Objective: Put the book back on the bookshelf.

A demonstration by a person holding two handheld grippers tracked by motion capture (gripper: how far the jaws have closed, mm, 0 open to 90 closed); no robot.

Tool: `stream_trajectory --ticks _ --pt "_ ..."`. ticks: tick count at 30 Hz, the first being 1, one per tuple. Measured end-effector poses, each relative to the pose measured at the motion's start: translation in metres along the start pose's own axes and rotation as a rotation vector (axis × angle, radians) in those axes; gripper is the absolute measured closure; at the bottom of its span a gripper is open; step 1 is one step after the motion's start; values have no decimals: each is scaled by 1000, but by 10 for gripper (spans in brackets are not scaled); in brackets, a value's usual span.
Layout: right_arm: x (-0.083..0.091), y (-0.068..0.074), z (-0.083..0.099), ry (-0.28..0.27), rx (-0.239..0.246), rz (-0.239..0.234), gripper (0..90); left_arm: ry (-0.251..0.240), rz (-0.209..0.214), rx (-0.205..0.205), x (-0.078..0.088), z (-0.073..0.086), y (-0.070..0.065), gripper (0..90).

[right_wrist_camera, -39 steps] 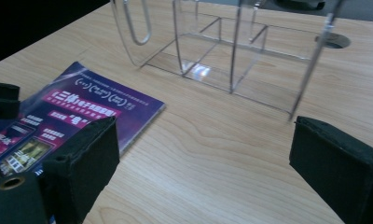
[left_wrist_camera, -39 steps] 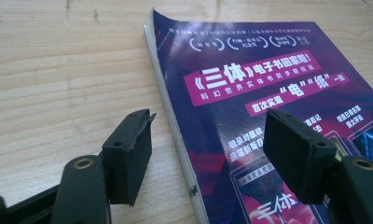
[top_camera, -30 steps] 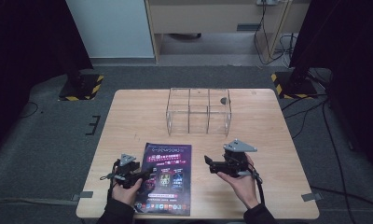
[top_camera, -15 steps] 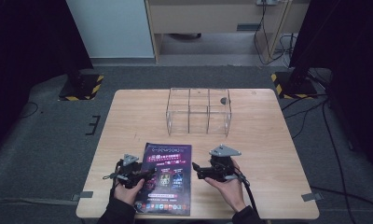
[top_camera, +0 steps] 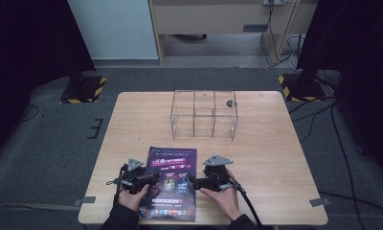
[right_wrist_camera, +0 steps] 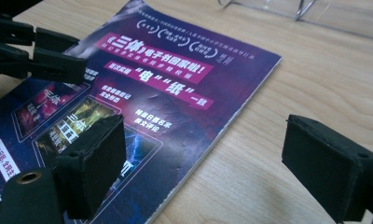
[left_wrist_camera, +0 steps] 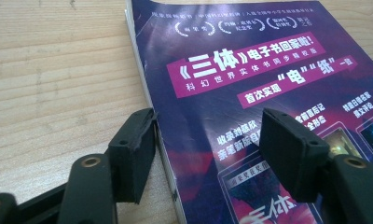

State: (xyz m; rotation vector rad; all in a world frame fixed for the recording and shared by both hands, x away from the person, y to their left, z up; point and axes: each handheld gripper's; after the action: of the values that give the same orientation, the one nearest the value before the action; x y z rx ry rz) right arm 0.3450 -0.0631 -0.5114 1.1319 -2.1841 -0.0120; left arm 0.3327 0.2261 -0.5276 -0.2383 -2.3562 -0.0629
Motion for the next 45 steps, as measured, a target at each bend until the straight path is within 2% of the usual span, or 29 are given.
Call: stream_trajectory --ticks 12,18,27,32,38,45 --pt "-25 7 10 45 -11 -24 145 -11 -5 -10 -1 1 -2 331" --pt "-31 11 13 57 -11 -33 146 -19 -5 -7 -2 1 -2 322" --pt "-35 16 14 39 -6 -45 142 -24 0 10 -2 2 -3 303" --pt "-36 18 14 42 -3 -27 141 -24 10 21 -2 2 -2 304" --pt "-37 18 14 40 -5 -29 128 -33 23 80 -1 4 0 311" --pt "-37 16 13 35 -16 -35 127 -32 46 126 0 5 4 340"
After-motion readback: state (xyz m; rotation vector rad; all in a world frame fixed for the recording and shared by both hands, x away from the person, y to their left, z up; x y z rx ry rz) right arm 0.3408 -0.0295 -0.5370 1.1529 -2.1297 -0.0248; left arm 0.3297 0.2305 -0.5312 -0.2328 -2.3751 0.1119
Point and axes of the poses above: each handheld gripper's, and its own axes: x roughly backward along the jaws, z roughly out of its underside, y roughly to its left, and after that the axes turned 12 degrees about -z, right-handed
